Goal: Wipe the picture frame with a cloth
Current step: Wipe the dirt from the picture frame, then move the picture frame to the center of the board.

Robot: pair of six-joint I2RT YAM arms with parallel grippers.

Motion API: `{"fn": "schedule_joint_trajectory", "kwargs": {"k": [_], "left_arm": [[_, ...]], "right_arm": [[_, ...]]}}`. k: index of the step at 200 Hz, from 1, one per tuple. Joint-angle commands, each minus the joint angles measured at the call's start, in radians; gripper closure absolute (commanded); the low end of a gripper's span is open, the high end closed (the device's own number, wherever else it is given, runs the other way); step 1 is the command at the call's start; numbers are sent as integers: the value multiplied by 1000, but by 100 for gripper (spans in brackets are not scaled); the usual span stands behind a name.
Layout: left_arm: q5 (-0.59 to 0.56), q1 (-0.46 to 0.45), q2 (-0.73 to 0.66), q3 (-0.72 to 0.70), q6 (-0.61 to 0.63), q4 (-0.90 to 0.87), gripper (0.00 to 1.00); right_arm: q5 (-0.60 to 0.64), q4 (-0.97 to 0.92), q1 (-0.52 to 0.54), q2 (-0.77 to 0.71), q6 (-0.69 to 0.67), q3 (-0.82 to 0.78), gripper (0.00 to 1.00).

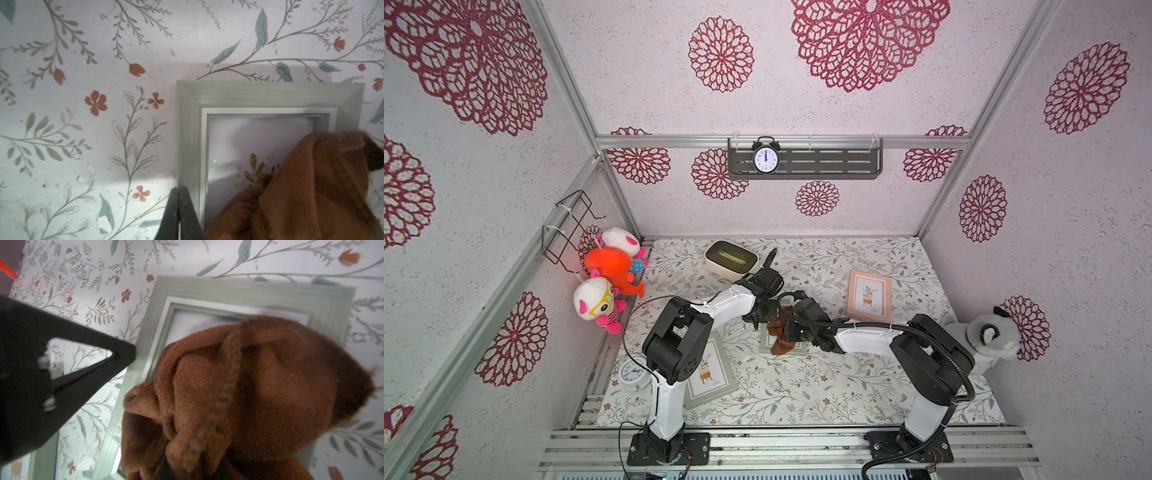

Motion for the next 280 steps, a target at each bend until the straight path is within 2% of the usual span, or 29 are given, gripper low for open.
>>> {"fn": "schedule_joint_trajectory", "kwargs": {"k": [1, 28, 57, 90, 154, 186, 231, 259, 280], "left_arm": [[122, -45, 141, -85, -1, -99, 94], [123, -44, 143, -81, -1, -103, 94], [120, -44, 143, -79, -2, -107, 94], [120, -45, 147, -78, -4, -108, 94], [113, -44, 146, -70, -2, -118, 94], [110, -44, 141, -73, -3, -118, 94], [101, -43, 135, -70, -7, -126, 94], [91, -42, 126, -57, -11, -133, 94], [86, -42, 110, -35, -18, -138, 90]], "right_arm": [[-70, -104, 35, -52, 25, -68, 100], [-67, -101, 38, -59, 39, -91, 100], [-25, -124, 30, -11, 17, -32, 100], [5, -87, -35, 20, 6, 13, 100], [-18, -59, -77, 105, -3, 81, 100], [-45, -85, -72, -1, 12, 4, 100], [-27, -195, -79, -229, 3, -34, 100], [-13, -267, -106, -331, 3, -33, 100], [-4, -320, -144, -391, -1, -49, 100]]}}
